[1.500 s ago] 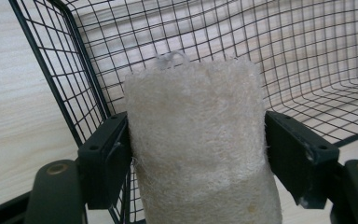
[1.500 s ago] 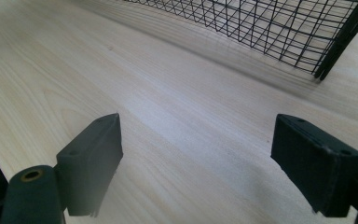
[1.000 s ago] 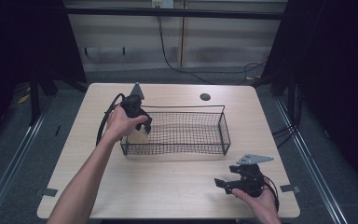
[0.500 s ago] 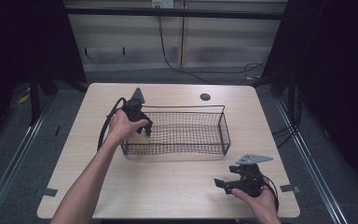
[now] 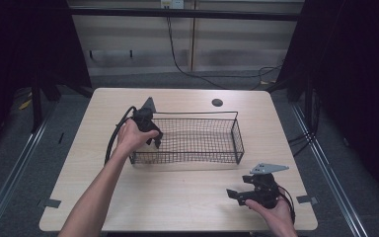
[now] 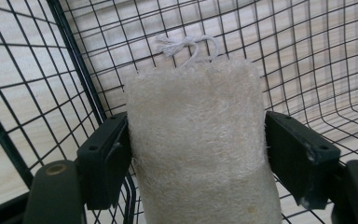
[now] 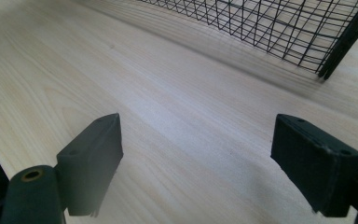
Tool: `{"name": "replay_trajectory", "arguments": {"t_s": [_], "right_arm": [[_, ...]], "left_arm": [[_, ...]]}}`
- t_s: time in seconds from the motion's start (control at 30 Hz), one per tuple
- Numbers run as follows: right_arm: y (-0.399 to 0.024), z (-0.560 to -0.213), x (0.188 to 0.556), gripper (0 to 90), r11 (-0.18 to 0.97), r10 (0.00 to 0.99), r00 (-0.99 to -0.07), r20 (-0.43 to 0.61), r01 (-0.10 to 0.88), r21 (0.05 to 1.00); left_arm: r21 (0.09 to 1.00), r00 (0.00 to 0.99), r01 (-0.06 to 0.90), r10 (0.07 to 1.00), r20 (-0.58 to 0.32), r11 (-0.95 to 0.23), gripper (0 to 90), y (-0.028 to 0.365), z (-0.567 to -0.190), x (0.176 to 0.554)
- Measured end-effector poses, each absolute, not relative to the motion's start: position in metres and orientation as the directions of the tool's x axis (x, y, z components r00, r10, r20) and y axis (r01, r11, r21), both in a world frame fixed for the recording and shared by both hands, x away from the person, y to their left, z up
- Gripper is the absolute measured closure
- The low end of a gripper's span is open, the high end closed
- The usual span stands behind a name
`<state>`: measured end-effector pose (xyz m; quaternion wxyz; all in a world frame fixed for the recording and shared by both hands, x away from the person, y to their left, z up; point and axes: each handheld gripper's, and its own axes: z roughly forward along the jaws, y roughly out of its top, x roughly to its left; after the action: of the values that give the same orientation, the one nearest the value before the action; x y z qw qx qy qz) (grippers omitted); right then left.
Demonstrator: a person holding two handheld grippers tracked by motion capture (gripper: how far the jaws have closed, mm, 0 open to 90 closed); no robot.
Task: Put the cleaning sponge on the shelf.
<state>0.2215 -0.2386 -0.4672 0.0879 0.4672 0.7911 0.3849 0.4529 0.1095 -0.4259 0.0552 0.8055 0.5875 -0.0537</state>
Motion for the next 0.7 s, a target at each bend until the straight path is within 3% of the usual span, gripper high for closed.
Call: {"name": "replay_trajectory", "arguments": {"t_s": [0.7], "right_arm": [[-0.2382,-0.467,0.2217,16.3,0.273,0.802,-0.556,0.219,0.667,0.693]], "left_arm": [[0.015,0.301,0.953,0.943,-0.142,-0.302,25.9,0.105,-0.4322,0.4543]]}}
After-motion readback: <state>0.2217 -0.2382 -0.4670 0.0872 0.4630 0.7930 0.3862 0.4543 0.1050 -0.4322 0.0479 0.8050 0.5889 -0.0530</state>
